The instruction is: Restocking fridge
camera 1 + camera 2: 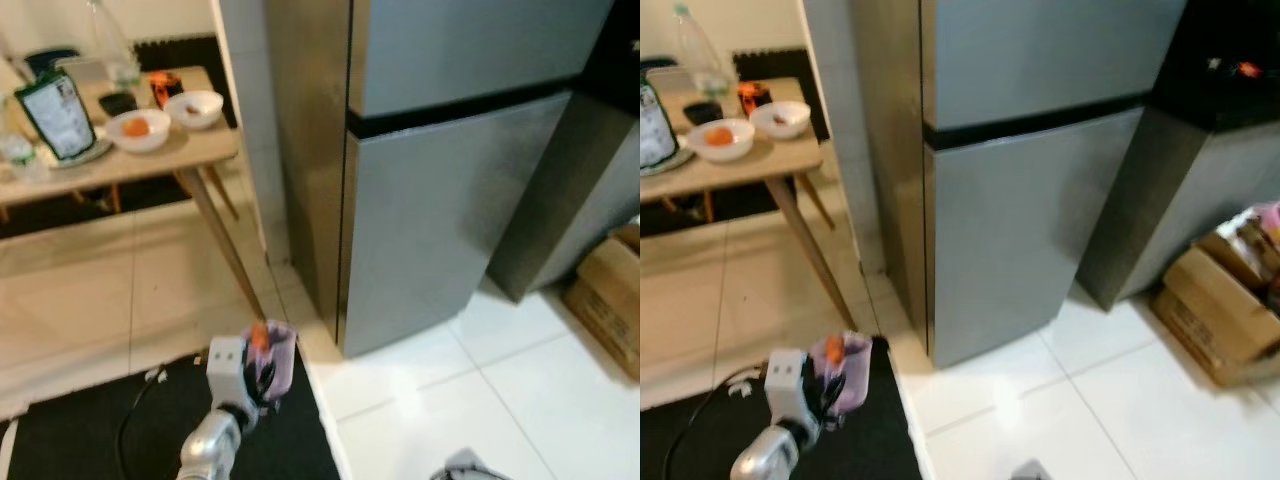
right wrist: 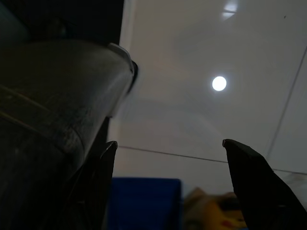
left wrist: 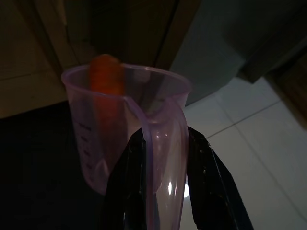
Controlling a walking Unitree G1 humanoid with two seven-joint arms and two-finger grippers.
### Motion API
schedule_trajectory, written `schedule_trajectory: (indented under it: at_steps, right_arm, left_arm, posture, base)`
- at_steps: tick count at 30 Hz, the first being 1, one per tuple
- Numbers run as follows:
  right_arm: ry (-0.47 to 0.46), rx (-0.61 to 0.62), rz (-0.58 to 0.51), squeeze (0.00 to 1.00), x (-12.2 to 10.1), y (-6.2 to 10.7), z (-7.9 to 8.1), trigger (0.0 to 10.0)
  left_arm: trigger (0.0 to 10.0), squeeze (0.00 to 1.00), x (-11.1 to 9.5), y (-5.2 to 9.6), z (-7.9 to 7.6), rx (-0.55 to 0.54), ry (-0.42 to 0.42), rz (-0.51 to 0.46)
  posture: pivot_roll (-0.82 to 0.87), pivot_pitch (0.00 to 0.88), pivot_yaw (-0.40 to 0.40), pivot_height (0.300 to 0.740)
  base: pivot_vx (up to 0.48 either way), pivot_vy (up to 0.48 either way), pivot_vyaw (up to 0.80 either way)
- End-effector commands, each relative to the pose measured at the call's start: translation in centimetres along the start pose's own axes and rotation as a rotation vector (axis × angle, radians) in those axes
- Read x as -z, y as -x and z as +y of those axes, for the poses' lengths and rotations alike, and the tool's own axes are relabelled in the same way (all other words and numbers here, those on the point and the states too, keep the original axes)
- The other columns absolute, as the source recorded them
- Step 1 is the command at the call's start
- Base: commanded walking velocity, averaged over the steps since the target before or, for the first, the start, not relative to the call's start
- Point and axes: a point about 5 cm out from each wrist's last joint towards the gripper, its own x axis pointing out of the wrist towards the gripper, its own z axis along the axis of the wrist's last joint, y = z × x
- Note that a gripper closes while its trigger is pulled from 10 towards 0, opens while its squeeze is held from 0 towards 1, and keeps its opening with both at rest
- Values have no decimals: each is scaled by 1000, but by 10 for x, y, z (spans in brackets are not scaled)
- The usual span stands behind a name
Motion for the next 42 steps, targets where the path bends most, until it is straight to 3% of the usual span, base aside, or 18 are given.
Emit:
schedule_trajectory:
  at_steps: [1, 9, 17, 36, 42]
  right_arm:
    - [-9, -15, -8, 0, -3, -1, 4, 10000]
    - [-14, -21, -2, 0, 1, -1, 7, 10000]
    - [-3, 25, 2, 0, 3, 1, -1, 10000]
    - [17, 36, 1, 0, 0, -1, 1, 10000]
    - [19, 35, 2, 0, 0, -1, 1, 10000]
  left_arm:
    - [10000, 0, -1, -1, 0, 1, -17, -7]
    - [10000, 0, 5, 2, 0, -12, -24, 21]
    - [10000, 0, 14, 8, 2, -25, -34, 71]
    - [10000, 0, 16, 7, -2, -15, -13, 66]
    - [10000, 0, 16, 4, -1, -53, -8, 90]
  posture:
    - [-44, 85, -38, 740]
    - [-46, 79, -37, 740]
    - [-48, 68, -41, 740]
    - [-43, 54, -47, 740]
    - [-43, 51, -50, 740]
  base:
    - [0, 0, 763]
    - [0, 0, 767]
    - [0, 0, 770]
    - [0, -330, 0]
    - [0, 0, 0]
